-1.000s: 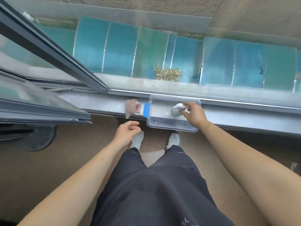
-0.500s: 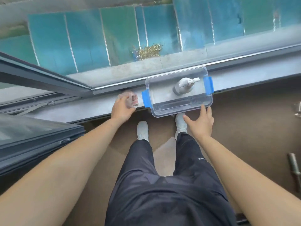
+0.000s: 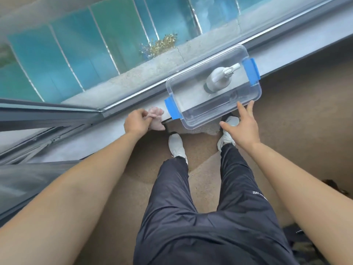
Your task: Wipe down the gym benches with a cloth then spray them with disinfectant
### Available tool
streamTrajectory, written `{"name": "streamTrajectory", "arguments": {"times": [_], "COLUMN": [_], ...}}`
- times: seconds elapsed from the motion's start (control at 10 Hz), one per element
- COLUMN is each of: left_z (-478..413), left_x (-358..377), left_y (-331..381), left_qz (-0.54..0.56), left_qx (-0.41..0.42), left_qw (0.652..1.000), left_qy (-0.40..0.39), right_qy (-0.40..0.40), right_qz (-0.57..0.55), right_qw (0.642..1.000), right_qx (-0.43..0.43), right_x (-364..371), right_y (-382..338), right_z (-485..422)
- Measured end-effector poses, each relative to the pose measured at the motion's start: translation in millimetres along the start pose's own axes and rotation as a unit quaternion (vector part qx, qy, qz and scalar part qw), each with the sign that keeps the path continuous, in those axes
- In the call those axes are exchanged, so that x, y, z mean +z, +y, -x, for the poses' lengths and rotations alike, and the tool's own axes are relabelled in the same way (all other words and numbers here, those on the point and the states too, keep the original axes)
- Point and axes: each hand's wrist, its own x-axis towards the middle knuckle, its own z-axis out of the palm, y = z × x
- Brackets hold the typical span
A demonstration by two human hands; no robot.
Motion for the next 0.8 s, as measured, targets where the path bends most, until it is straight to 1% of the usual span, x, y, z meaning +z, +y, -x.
{"name": "streamTrajectory", "arguments": {"times": [0.1, 0.2, 0.3, 0.4, 0.5, 0.6, 0.7, 0.8], "left_z": [24.5, 62.5, 100.6, 121.9, 120.7, 101.3, 92.8, 96.8], "left_x": [-20.8, -47.3, -74.4, -88.7, -85.9, -64.9, -49.1, -42.8], "left_y": [5.4, 22.4, 53.9, 93.5, 134.1, 160.4, 172.6, 177.6], "left_qz": [0.100, 0.203, 0.286, 0.356, 0.357, 0.279, 0.201, 0.215], "left_qx": [-0.026, -0.028, -0.009, 0.017, 0.044, 0.038, -0.013, -0.043], "left_qw": [0.994, 0.976, 0.954, 0.930, 0.930, 0.959, 0.979, 0.976], "left_qy": [0.040, 0.080, 0.092, 0.086, 0.078, 0.040, -0.015, -0.012], "right_qy": [-0.026, -0.058, -0.090, -0.113, -0.130, -0.148, -0.167, -0.185], "right_qz": [0.015, 0.032, 0.049, 0.062, 0.063, 0.063, 0.072, 0.083], "right_qw": [1.000, 0.998, 0.995, 0.991, 0.989, 0.987, 0.982, 0.978], "right_qx": [-0.001, -0.001, -0.007, -0.020, -0.025, -0.029, -0.046, -0.055], "right_x": [-8.3, -20.6, -34.2, -46.3, -54.7, -65.5, -78.3, -86.9], "right_y": [-2.2, -4.4, -2.0, 2.6, 3.0, 4.0, 3.1, 1.1], "right_z": [2.3, 3.0, 0.3, -3.2, -4.6, -7.1, -7.1, -10.3]}}
